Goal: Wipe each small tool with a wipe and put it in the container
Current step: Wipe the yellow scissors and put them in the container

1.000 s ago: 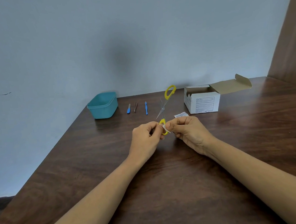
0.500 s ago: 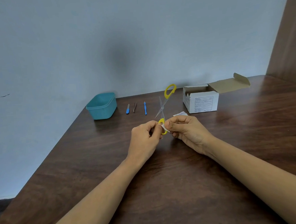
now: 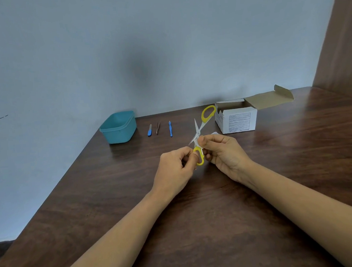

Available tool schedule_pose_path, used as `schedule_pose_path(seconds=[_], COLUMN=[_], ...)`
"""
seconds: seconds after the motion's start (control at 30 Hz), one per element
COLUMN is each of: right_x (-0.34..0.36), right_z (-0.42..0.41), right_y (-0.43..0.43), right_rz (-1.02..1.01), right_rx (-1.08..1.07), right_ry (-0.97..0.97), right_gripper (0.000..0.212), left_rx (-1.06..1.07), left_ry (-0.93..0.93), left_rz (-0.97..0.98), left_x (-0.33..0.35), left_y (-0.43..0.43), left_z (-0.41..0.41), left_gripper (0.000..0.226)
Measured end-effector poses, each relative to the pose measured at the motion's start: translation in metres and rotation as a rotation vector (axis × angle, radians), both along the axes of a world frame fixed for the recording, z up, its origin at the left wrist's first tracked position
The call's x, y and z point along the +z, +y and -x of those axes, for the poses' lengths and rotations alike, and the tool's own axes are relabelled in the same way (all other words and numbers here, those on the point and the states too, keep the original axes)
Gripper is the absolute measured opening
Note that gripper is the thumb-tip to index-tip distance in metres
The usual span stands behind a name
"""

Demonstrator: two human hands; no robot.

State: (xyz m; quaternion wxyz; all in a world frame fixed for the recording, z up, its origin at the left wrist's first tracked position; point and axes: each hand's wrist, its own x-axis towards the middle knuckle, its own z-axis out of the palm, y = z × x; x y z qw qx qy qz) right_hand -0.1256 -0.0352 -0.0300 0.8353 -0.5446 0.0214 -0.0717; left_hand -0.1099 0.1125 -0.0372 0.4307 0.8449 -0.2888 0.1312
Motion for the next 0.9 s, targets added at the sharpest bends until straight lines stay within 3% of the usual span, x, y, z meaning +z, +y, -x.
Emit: schedule_pose_path(seconds=[0.17,0.33,0.6,0.9], right_x=[-0.0004,0.0006,-0.0002,0.0032], right_z=[-0.0021,0.0007,-0.0004,0.0004], right_y=[-0.0008,-0.0001,-0.0008,-0.0032], right_rz=[0.034,0.194,-0.026,0.072], right_rx=[0.019,0.082,-0.065,0.063], right_ry=[0.012,0.006,0.023,0.029], right_gripper=[0.006,0.004,0.013,0.006], left_rx=[0.025,0.099,-0.048,0.042], left_ry=[-0.018,-0.02,-0.015,-0.107], left_rz=[0.027,0.111,-0.018,0.016], left_x=[-0.0002,0.0014,-0.0038,-0.0036], left_y=[0.0005,0.0029,-0.0014,0.0017], left_z=[-0.001,-0.0043,-0.0014,-0.0012], left_gripper=[0.026,0.024,0.028,0.035])
